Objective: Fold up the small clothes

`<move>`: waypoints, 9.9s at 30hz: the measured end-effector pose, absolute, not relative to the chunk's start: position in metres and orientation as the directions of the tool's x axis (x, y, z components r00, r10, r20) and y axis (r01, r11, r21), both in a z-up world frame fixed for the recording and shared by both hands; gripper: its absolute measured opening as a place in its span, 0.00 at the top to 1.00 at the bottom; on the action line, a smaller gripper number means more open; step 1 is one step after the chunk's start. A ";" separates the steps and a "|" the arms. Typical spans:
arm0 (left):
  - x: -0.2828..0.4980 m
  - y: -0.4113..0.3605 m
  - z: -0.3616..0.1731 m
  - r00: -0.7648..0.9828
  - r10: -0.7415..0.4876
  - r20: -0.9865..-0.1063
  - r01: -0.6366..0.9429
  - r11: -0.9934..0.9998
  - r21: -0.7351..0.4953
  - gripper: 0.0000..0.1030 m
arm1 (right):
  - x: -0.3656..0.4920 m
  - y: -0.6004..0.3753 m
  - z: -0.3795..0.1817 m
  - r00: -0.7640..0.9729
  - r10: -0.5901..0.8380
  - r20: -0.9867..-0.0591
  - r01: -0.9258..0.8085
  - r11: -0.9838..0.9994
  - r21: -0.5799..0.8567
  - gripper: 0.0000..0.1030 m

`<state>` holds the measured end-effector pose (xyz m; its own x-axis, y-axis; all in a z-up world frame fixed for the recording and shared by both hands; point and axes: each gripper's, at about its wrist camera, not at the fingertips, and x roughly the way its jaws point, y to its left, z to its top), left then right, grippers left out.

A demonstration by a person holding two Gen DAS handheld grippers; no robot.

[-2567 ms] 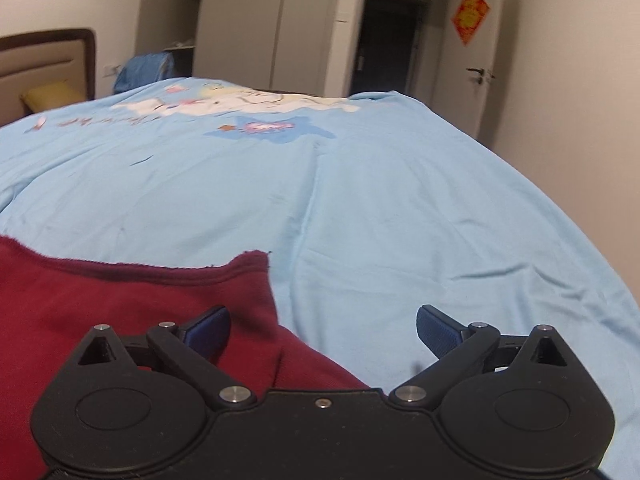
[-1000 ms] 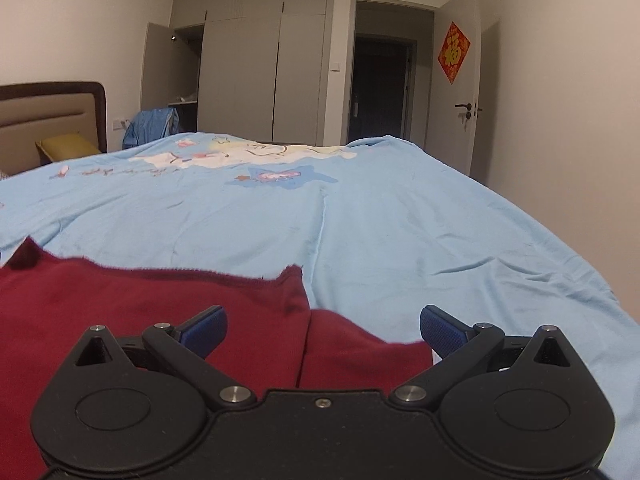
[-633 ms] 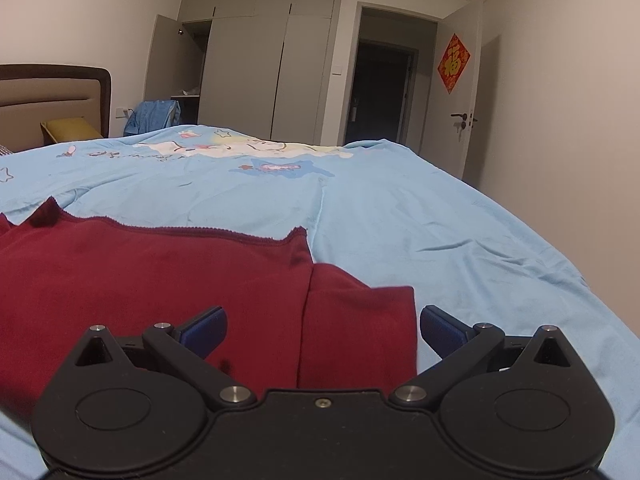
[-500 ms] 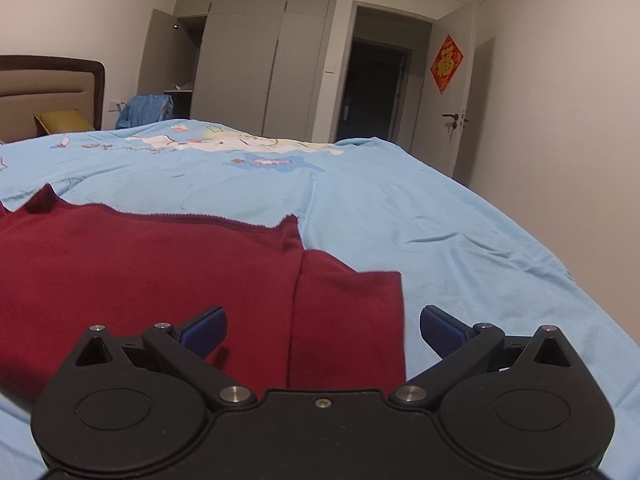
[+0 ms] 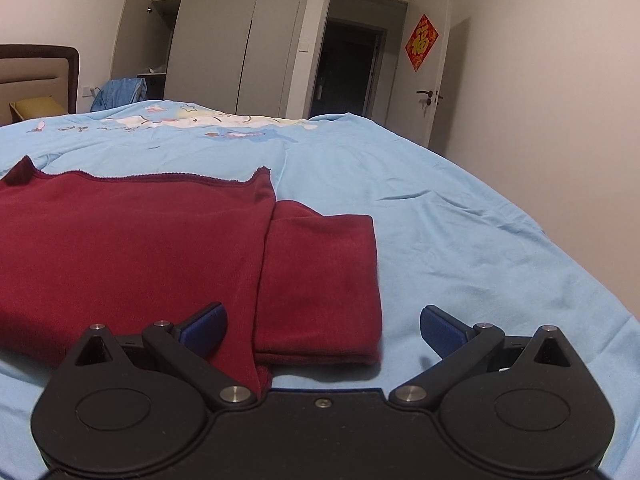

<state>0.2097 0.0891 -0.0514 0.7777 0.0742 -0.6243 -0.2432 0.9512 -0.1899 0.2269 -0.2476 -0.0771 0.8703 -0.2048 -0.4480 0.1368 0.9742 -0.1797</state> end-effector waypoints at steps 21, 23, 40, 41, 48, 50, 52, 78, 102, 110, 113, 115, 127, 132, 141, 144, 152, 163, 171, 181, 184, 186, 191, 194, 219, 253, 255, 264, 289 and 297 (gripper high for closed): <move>0.204 0.082 -0.055 0.770 0.077 -0.633 -0.238 0.956 -0.174 0.00 | 0.224 -0.248 -0.077 0.878 -0.217 -0.428 0.154 0.972 -0.177 0.01; 0.200 0.083 -0.055 0.774 0.064 -0.630 -0.233 0.954 -0.189 0.00 | 0.220 -0.244 -0.073 0.887 -0.222 -0.405 0.154 0.969 -0.196 0.01; 0.200 0.093 -0.055 0.790 -0.178 -0.586 -0.096 0.909 -0.406 0.00 | 0.237 -0.186 -0.039 0.921 0.043 -0.388 -0.087 0.991 -0.098 0.01; 0.205 0.095 -0.057 0.788 -0.184 -0.587 -0.099 0.904 -0.417 0.00 | 0.239 -0.181 -0.040 0.918 0.058 -0.392 -0.105 0.990 -0.100 0.01; 0.224 0.109 -0.064 0.798 -0.223 -0.560 -0.112 0.857 -0.502 0.01 | 0.248 -0.147 -0.048 0.899 0.110 -0.424 -0.170 0.980 -0.107 0.01; 0.224 0.109 -0.066 0.802 -0.221 -0.555 -0.118 0.852 -0.511 0.01 | 0.252 -0.139 -0.052 0.893 0.107 -0.437 -0.175 0.978 -0.117 0.01; 0.224 0.108 -0.067 0.805 -0.218 -0.552 -0.118 0.853 -0.508 0.01 | 0.256 -0.132 -0.056 0.888 0.099 -0.449 -0.173 0.977 -0.126 0.01; 0.217 0.094 -0.068 0.797 -0.191 -0.573 -0.119 0.881 -0.458 0.00 | 0.263 -0.138 -0.076 0.875 0.114 -0.471 -0.155 0.987 -0.051 0.01; 0.237 0.104 -0.075 0.814 -0.162 -0.558 -0.231 0.791 -0.567 0.47 | 0.262 -0.138 -0.077 0.876 0.114 -0.468 -0.155 0.987 -0.049 0.00; 0.251 0.100 -0.075 0.826 -0.117 -0.551 -0.260 0.788 -0.558 0.60 | 0.262 -0.138 -0.077 0.876 0.117 -0.468 -0.156 0.987 -0.046 0.00; 0.254 0.097 -0.071 0.817 -0.100 -0.568 -0.271 0.802 -0.532 0.68 | 0.263 -0.138 -0.076 0.874 0.122 -0.471 -0.158 0.987 -0.038 0.00; 0.255 0.094 -0.068 0.816 -0.093 -0.571 -0.268 0.814 -0.515 0.73 | 0.263 -0.139 -0.074 0.870 0.125 -0.476 -0.161 0.986 -0.036 0.00; 0.259 0.058 -0.026 0.846 -0.053 -0.530 -0.145 0.935 -0.324 0.81 | 0.264 -0.155 -0.051 0.843 0.134 -0.521 -0.181 0.983 -0.041 0.00; 0.266 0.025 0.002 0.867 -0.093 -0.489 -0.021 0.975 -0.221 0.81 | 0.251 -0.177 -0.036 0.846 0.111 -0.521 -0.175 0.982 -0.074 0.00; 0.273 -0.069 0.025 0.843 -0.244 -0.479 0.226 0.969 -0.096 0.81 | 0.214 -0.241 -0.014 0.868 -0.008 -0.496 -0.061 0.990 -0.124 0.01; 0.270 -0.101 0.020 0.818 -0.293 -0.495 0.309 0.950 -0.052 0.81 | 0.205 -0.262 -0.013 0.868 -0.051 -0.495 -0.015 0.991 -0.129 0.01; 0.252 -0.159 -0.017 0.766 -0.324 -0.555 0.429 0.901 0.067 0.80 | 0.205 -0.307 -0.016 0.856 -0.011 -0.516 0.011 1.000 -0.002 0.01; 0.221 -0.163 -0.036 0.783 -0.269 -0.560 0.425 0.889 0.167 0.57 | 0.263 -0.300 0.002 0.741 0.421 -0.523 -0.279 0.902 0.331 0.01; 0.192 -0.161 -0.042 0.816 -0.220 -0.535 0.410 0.872 0.266 0.41 | 0.308 -0.270 -0.017 0.585 0.588 -0.559 -0.337 0.803 0.492 0.02; 0.181 -0.157 -0.044 0.852 -0.203 -0.482 0.391 0.859 0.331 0.78 | 0.337 -0.256 -0.028 0.605 0.564 -0.562 -0.259 0.807 0.531 0.26; 0.182 -0.156 -0.040 0.855 -0.217 -0.471 0.392 0.865 0.314 0.84 | 0.344 -0.259 -0.032 0.617 0.554 -0.559 -0.226 0.805 0.549 0.33; 0.182 -0.155 -0.035 0.858 -0.226 -0.462 0.392 0.869 0.303 0.85 | 0.348 -0.260 -0.033 0.626 0.543 -0.560 -0.208 0.808 0.551 0.54; 0.181 -0.161 -0.026 0.867 -0.238 -0.439 0.396 0.863 0.314 0.87 | 0.352 -0.263 -0.024 0.647 0.540 -0.538 -0.223 0.809 0.544 0.79; 0.184 -0.169 -0.020 0.872 -0.249 -0.422 0.401 0.858 0.322 0.87 | 0.352 -0.264 -0.009 0.666 0.528 -0.527 -0.261 0.827 0.498 0.82; 0.207 -0.247 -0.036 0.789 -0.399 -0.467 0.576 0.744 0.339 0.87 | 0.320 -0.366 -0.005 0.759 0.323 -0.565 -0.114 0.921 0.373 0.89; 0.297 -0.107 -0.008 0.797 -0.283 -0.533 0.238 0.959 -0.153 0.00 | 0.262 -0.315 -0.007 0.815 0.125 -0.566 -0.063 0.990 0.128 0.11; 0.301 -0.095 -0.013 0.785 -0.282 -0.551 0.214 0.959 -0.185 0.00 | 0.253 -0.312 -0.011 0.816 0.126 -0.564 -0.062 0.989 0.131 0.07; 0.310 -0.081 -0.048 0.730 -0.270 -0.628 0.168 0.961 -0.219 0.00 | 0.212 -0.301 -0.034 0.816 0.057 -0.576 -0.046 0.998 0.033 0.02; 0.304 -0.081 -0.064 0.691 -0.265 -0.673 0.140 0.962 -0.235 0.00 | 0.244 -0.330 -0.028 0.860 0.122 -0.495 -0.035 0.983 0.182 0.11; 0.304 -0.082 -0.063 0.690 -0.264 -0.674 0.140 0.962 -0.234 0.00 | 0.287 -0.327 -0.039 0.825 0.164 -0.542 -0.044 0.973 0.226 0.40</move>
